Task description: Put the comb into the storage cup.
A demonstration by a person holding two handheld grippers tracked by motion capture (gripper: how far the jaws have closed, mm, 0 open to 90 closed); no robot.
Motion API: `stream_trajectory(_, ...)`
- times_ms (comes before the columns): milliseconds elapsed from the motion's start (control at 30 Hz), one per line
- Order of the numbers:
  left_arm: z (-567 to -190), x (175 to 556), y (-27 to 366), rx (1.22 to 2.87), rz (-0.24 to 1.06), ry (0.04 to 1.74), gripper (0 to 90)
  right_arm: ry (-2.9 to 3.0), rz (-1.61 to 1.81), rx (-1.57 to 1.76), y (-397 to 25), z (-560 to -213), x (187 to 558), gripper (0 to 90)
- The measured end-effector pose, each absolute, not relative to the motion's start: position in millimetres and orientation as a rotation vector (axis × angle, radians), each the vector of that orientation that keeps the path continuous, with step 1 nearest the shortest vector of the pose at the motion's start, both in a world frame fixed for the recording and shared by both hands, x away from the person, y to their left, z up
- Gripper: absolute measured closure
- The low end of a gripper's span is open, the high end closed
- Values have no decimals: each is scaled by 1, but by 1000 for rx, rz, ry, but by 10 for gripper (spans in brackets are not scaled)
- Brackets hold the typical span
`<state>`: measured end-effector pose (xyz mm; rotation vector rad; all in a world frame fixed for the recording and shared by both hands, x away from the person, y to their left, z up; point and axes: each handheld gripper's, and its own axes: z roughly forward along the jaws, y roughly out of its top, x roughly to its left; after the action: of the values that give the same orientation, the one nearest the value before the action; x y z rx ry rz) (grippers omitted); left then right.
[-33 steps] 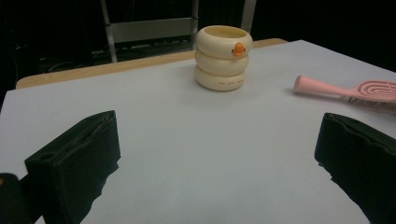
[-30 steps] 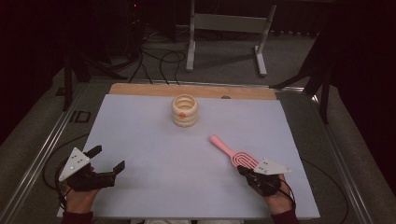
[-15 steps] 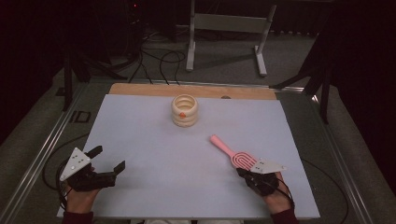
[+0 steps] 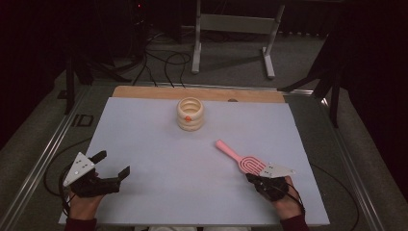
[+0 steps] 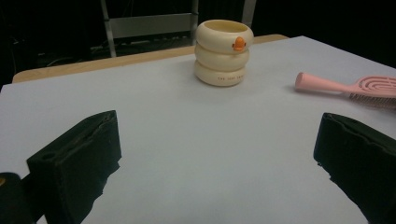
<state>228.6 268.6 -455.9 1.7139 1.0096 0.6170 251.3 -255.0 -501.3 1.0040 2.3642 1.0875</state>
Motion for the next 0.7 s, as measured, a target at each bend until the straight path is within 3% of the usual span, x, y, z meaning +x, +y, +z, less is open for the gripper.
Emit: stream_trajectory(700,-460,230,267,1718,603,1022,14,2303,1019,1150,-278,-502,269,900)
